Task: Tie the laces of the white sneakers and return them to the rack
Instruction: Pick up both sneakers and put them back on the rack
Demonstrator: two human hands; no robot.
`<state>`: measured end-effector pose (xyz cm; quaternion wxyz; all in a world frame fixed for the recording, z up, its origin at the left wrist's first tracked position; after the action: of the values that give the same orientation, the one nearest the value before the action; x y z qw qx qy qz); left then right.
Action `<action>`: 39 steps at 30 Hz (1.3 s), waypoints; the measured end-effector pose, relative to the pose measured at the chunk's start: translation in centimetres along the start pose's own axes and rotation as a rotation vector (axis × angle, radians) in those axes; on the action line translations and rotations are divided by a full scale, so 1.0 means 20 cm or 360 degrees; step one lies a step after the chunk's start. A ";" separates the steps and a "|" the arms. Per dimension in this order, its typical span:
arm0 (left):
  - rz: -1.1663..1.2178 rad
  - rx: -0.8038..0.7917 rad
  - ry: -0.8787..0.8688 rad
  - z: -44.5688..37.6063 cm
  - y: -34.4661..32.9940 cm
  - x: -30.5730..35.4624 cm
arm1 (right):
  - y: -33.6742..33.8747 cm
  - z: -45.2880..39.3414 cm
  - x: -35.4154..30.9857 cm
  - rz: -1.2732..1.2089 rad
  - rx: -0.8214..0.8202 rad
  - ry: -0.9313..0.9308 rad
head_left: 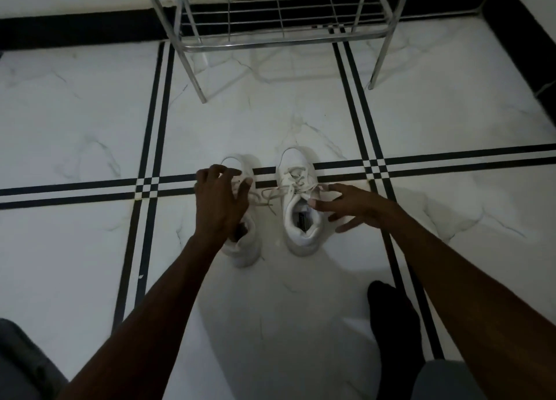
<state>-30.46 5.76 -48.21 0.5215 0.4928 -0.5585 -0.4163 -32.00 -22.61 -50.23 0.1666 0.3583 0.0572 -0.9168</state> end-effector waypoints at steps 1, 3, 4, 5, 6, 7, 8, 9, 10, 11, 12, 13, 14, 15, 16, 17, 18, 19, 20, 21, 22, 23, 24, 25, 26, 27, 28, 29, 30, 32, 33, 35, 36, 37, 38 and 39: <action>-0.0020 0.0010 0.0100 0.02 0.03 -0.05 | -0.03 -0.01 0.02 -0.0021 -0.0036 -0.0018; 0.0054 -0.0086 0.0328 0.09 0.07 -0.11 | -0.09 -0.04 0.02 0.0005 0.0061 0.0083; 0.0147 -0.0235 0.0470 0.13 0.04 -0.15 | -0.11 -0.07 0.02 0.0040 0.0149 0.0138; 0.0244 -0.0430 0.0602 0.16 0.01 -0.19 | -0.14 -0.09 0.01 0.0069 0.0212 0.0177; 0.0381 -0.0623 0.0701 0.20 -0.04 -0.21 | -0.16 -0.10 0.01 0.0097 0.0260 0.0214; 0.0585 -0.0784 0.0776 0.24 -0.08 -0.23 | -0.17 -0.11 0.00 0.0139 0.0293 0.0253; 0.0808 -0.0908 0.0817 0.27 -0.11 -0.23 | -0.18 -0.12 -0.01 0.0204 0.0327 0.0302; 0.0971 -0.0980 0.0814 0.30 -0.12 -0.22 | -0.19 -0.12 -0.03 0.0296 0.0362 0.0351; 0.1066 -0.1007 0.0777 0.32 -0.13 -0.23 | -0.20 -0.13 -0.03 0.0384 0.0394 0.0395; 0.1102 -0.1019 0.0726 0.34 -0.13 -0.22 | -0.21 -0.14 -0.03 0.0446 0.0426 0.0427; 0.1128 -0.1009 0.0697 0.35 -0.12 -0.22 | -0.22 -0.14 -0.04 0.0463 0.0452 0.0459; 0.1137 -0.0977 0.0694 0.35 -0.13 -0.23 | -0.22 -0.14 -0.04 0.0464 0.0482 0.0481; 0.1140 -0.0920 0.0703 0.35 -0.14 -0.23 | -0.23 -0.14 -0.04 0.0466 0.0512 0.0501; 0.1127 -0.0849 0.0719 0.35 -0.14 -0.23 | -0.23 -0.14 -0.04 0.0482 0.0537 0.0514; 0.1101 -0.0784 0.0735 0.34 -0.15 -0.23 | -0.24 -0.14 -0.04 0.0488 0.0547 0.0529; 0.1071 -0.0733 0.0741 0.33 -0.15 -0.22 | -0.24 -0.15 -0.04 0.0477 0.0549 0.0539; 0.1051 -0.0700 0.0739 0.33 -0.15 -0.21 | -0.26 -0.15 -0.03 0.0456 0.0554 0.0539; 0.1038 -0.0684 0.0727 0.32 -0.15 -0.19 | -0.26 -0.15 -0.03 0.0437 0.0565 0.0545; 0.1024 -0.0665 0.0715 0.30 -0.16 -0.18 | -0.26 -0.16 -0.03 0.0414 0.0580 0.0555; 0.1009 -0.0636 0.0711 0.29 -0.16 -0.17 | -0.26 -0.17 -0.04 0.0385 0.0592 0.0566; 0.0996 -0.0603 0.0705 0.26 -0.16 -0.16 | -0.24 -0.18 -0.04 0.0360 0.0601 0.0572; 0.0981 -0.0574 0.0698 0.24 -0.15 -0.14 | -0.23 -0.19 -0.04 0.0339 0.0609 0.0578; 0.0968 -0.0554 0.0695 0.21 -0.15 -0.13 | -0.21 -0.19 -0.05 0.0320 0.0617 0.0587; 0.0964 -0.0537 0.0696 0.19 -0.14 -0.12 | -0.19 -0.19 -0.06 0.0290 0.0624 0.0599; 0.0954 -0.0516 0.0685 0.16 -0.12 -0.10 | -0.17 -0.18 -0.09 0.0255 0.0629 0.0610; 0.0950 -0.0502 0.0670 0.14 -0.08 -0.08 | -0.15 -0.17 -0.12 0.0221 0.0630 0.0624; 0.0952 -0.0489 0.0653 0.11 -0.04 -0.05 | -0.13 -0.14 -0.15 0.0200 0.0628 0.0627; 0.0957 -0.0468 0.0643 0.08 0.02 -0.02 | -0.10 -0.11 -0.20 0.0182 0.0618 0.0628; 0.0960 -0.0442 0.0631 0.06 0.09 0.01 | -0.09 -0.06 -0.26 0.0165 0.0603 0.0632; 0.0989 -0.0418 0.0614 0.02 0.23 0.06 | -0.05 0.04 -0.39 0.0123 0.0589 0.0665; 0.1003 -0.0427 0.0603 -0.01 0.33 0.10 | -0.03 0.11 -0.47 0.0120 0.0593 0.0676; 0.1013 -0.0430 0.0594 -0.06 0.53 0.18 | 0.01 0.27 -0.63 0.0149 0.0593 0.0686; 0.1023 -0.0418 0.0592 -0.07 0.63 0.21 | 0.03 0.34 -0.70 0.0163 0.0579 0.0700; 0.1033 -0.0403 0.0588 -0.10 0.76 0.25 | 0.05 0.44 -0.81 0.0173 0.0573 0.0702; 0.1050 -0.0397 0.0580 -0.13 0.88 0.29 | 0.08 0.53 -0.90 0.0181 0.0580 0.0680; 0.1069 -0.0389 0.0565 -0.15 0.98 0.33 | 0.10 0.61 -0.97 0.0178 0.0592 0.0676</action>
<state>-29.62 2.74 -27.66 0.7717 0.2815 -0.5361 -0.1944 -25.70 -22.02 -28.05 0.1326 0.5694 -0.0981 -0.8054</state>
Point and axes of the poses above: each hand's wrist, its own z-axis away from the middle knuckle, its own y-axis out of the back of the hand, x = y × z, the point moved 6 cm from there along -z, towards the middle knuckle, and after that the axes turned 14 degrees about -z, right-handed, at the moved point
